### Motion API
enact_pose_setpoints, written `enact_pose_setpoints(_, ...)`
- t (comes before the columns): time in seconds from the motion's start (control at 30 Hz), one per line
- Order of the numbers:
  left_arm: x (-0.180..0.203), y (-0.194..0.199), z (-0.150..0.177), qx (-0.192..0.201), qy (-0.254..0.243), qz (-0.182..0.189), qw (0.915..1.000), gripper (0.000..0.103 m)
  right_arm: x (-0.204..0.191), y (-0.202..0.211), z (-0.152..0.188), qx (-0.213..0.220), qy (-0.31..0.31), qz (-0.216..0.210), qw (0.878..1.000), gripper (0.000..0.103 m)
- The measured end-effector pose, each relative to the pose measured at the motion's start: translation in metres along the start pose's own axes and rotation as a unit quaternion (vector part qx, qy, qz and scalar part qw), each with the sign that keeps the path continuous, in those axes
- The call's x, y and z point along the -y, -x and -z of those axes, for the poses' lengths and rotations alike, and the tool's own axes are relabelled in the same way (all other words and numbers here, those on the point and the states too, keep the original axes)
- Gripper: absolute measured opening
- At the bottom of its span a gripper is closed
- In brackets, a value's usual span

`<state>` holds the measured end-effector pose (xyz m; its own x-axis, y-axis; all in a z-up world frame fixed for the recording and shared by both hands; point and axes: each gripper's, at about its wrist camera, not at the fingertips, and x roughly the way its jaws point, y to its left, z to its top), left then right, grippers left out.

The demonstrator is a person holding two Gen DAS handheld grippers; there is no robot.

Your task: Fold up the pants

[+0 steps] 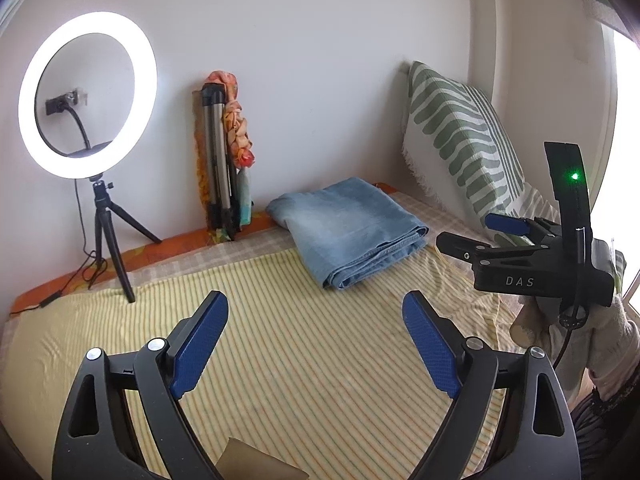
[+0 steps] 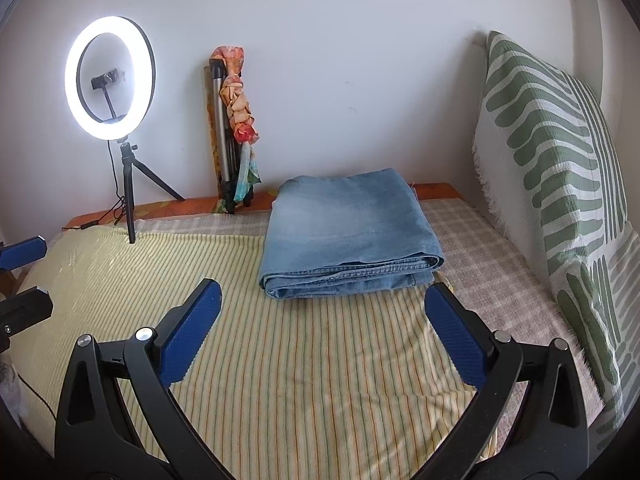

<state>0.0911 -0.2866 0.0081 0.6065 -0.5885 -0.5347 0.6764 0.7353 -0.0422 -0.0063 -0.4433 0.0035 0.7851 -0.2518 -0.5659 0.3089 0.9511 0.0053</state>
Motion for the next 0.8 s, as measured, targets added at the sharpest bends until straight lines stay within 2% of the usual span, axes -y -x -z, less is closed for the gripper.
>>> enact_pose_setpoints(0.13, -0.003, 0.000, 0.005, 0.004, 0.003, 0.014, 0.9999, 0.102, -0.002, -0.003, 0.001, 0.002, -0.007, -0.004, 1.000, 0.103)
enact_pose_setpoints(0.33, -0.009, -0.002, 0.006, 0.007, -0.001, 0.001, 1.0000, 0.102, -0.009, -0.011, 0.006, 0.001, 0.003, -0.004, 1.000, 0.103)
enact_pose_setpoints(0.8, -0.026, -0.001, 0.007, 0.002, 0.023, 0.005, 0.9997, 0.102, -0.013, -0.018, 0.007, 0.001, 0.016, -0.001, 1.000, 0.103)
